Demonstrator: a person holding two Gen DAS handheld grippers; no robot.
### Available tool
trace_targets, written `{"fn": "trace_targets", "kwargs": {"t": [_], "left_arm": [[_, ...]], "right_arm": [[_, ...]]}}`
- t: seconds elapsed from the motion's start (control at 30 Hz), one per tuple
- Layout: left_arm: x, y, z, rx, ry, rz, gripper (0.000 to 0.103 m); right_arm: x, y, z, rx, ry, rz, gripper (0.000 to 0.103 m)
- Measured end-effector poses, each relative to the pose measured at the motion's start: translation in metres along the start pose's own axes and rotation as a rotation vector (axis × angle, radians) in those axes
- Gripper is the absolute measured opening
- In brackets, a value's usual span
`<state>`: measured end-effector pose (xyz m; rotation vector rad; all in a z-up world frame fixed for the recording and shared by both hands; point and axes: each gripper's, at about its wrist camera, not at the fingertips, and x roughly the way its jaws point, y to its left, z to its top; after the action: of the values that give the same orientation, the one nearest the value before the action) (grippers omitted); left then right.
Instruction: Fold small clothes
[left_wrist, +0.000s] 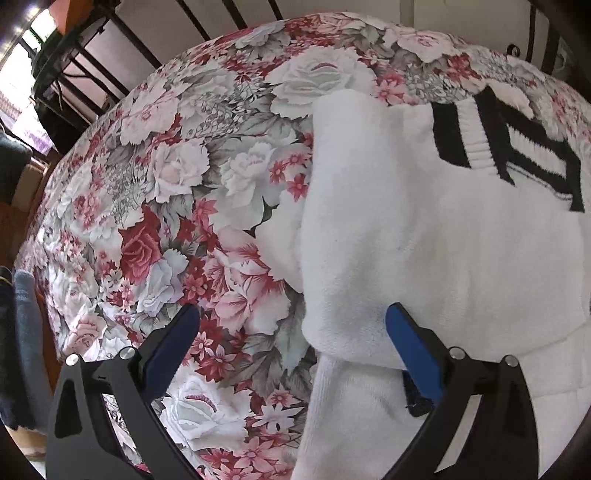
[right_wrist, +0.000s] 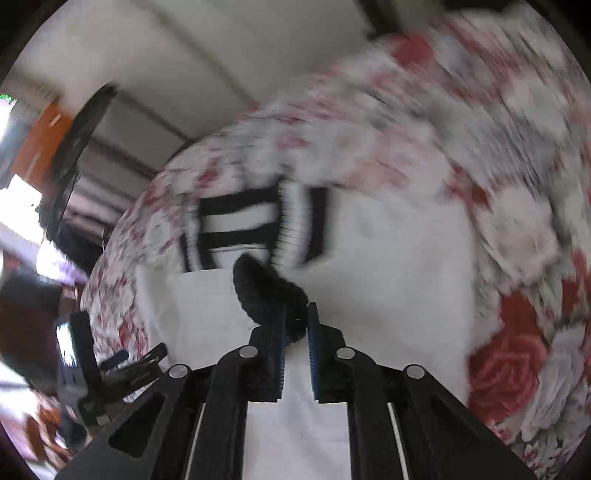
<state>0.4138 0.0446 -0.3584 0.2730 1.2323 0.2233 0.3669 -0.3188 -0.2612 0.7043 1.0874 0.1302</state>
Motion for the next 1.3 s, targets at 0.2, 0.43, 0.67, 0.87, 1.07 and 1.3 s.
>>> {"fn": "trace_targets", "kwargs": {"t": [0.2,0.43,0.67,0.87,1.07,1.3], "left_arm": [[0.006,0.001,0.002,-0.005,0.011,0.002,0.098],[0.008,0.0,0.001,-0.007,0.011,0.001,0.098],[0.009,0.003,0.006,-0.014,0.004,0.004,0.098],[0.003,0.001,0.004,-0.006,-0.009,0.003,0.098],[0.004,0.0,0.004,-0.009,0.0,-0.003,0.098],[0.01,0.005,0.004,-0.03,0.02,-0.035,0.098]], "right_arm": [[0.017,-0.028,-0.003,0.168,0.054,0.162,0.058],[0.029,-0.022,-0.005,0.138,0.045,0.109,0.041],[0.014,-0.019,-0.001,0.106,0.017,0.049,0.007],[-0.014,-0.044,-0.003,0.173,-0.039,-0.035,0.0],[0.001,-0.06,-0.005,0.268,0.01,0.097,0.044],[0.029,-0.027,-0.004,0.113,0.027,0.029,0.05]]}}
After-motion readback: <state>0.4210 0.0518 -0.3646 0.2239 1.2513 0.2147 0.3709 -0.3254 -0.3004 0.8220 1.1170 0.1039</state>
